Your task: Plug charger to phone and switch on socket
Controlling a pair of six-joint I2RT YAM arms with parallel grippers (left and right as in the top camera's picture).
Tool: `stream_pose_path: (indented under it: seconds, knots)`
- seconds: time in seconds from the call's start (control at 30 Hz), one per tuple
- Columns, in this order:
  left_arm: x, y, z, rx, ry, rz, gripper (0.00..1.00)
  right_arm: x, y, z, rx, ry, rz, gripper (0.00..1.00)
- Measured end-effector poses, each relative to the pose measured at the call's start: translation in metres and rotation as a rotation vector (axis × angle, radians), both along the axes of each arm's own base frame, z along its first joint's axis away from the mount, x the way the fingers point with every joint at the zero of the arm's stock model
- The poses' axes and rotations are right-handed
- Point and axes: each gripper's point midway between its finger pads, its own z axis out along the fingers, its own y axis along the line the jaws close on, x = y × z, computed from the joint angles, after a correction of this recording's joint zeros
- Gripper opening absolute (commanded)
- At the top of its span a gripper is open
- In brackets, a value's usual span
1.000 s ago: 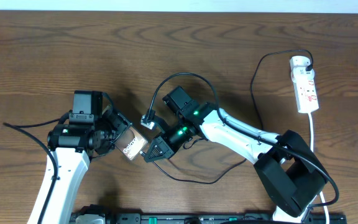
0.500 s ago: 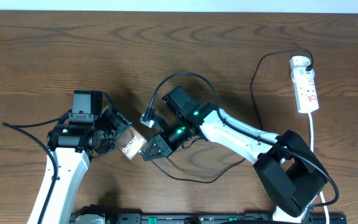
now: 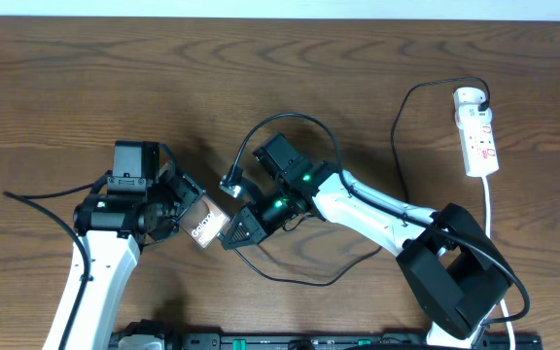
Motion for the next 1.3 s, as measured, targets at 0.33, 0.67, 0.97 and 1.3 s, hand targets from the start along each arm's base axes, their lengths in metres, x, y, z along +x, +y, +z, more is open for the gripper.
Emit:
stream_pose_path:
  seconds: [0.33, 0.67, 0.97, 1.3]
  knots:
    - [0.003, 0.002, 0.003, 0.005, -0.013, 0.006, 0.07, 0.004, 0.003, 0.001, 0.008, -0.004, -0.016, 0.01]
    - [0.003, 0.002, 0.003, 0.006, -0.013, 0.006, 0.07, 0.004, 0.003, 0.001, 0.006, -0.004, -0.019, 0.01]
    - [-0.002, -0.001, 0.001, -0.005, 0.009, -0.002, 0.07, 0.009, 0.006, 0.001, 0.01, -0.021, -0.032, 0.35]
    - [-0.003, -0.004, 0.001, -0.018, 0.012, -0.013, 0.07, 0.011, 0.006, 0.0, 0.001, -0.033, -0.041, 0.99]
